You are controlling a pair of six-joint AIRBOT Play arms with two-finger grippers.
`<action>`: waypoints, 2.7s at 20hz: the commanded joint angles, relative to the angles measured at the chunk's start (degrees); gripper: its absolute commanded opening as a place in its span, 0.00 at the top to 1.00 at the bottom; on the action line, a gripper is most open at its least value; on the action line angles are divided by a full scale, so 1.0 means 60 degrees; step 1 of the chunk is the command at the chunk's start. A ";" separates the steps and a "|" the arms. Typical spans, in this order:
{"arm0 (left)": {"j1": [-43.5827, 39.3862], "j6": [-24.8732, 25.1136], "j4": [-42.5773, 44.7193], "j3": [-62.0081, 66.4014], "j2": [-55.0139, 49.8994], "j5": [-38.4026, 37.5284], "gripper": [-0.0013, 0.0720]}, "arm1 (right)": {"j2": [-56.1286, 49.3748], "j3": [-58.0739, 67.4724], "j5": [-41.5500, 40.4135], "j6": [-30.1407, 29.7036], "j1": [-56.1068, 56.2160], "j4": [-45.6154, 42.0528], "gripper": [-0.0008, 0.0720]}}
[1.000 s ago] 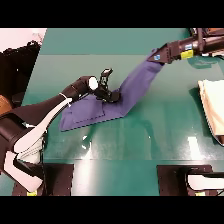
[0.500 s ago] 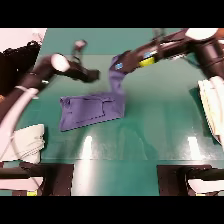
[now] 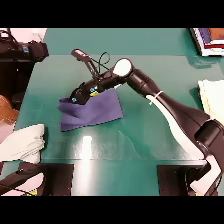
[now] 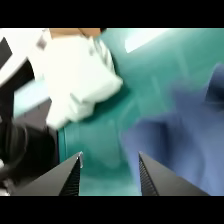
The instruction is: Fold the shirts.
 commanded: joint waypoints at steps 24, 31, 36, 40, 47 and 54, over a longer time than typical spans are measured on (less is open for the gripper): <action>0.0189 -0.0007 0.0040 -0.0004 0.0197 -0.0729 0.95 | -0.0222 -0.5129 -0.0550 0.1672 -0.2998 0.0641 0.18; 0.0120 -0.0004 -0.0787 -0.0004 0.0200 -0.0732 0.95 | 0.0007 -0.5129 -0.0627 0.1246 -0.2714 0.0554 0.97; -0.1002 -0.0007 -0.0780 -0.0004 0.0197 -0.0707 0.95 | 0.1665 -0.5133 -0.1067 0.1246 -0.4663 0.0528 0.97; -0.2120 -0.0011 -0.0780 -0.0004 0.0197 -0.0321 0.95 | 0.3231 -0.5133 -0.1246 0.1246 -0.7715 0.0521 0.97; -0.3362 -0.0018 -0.0787 0.0000 0.0178 0.0514 0.95 | 0.4091 -0.5133 -0.1705 0.0805 -1.2852 0.0503 0.97; -0.3450 -0.0055 -0.0787 -0.0135 0.0138 0.0645 0.95 | 0.3942 -0.5122 -0.1945 0.0634 -1.4837 0.0648 0.97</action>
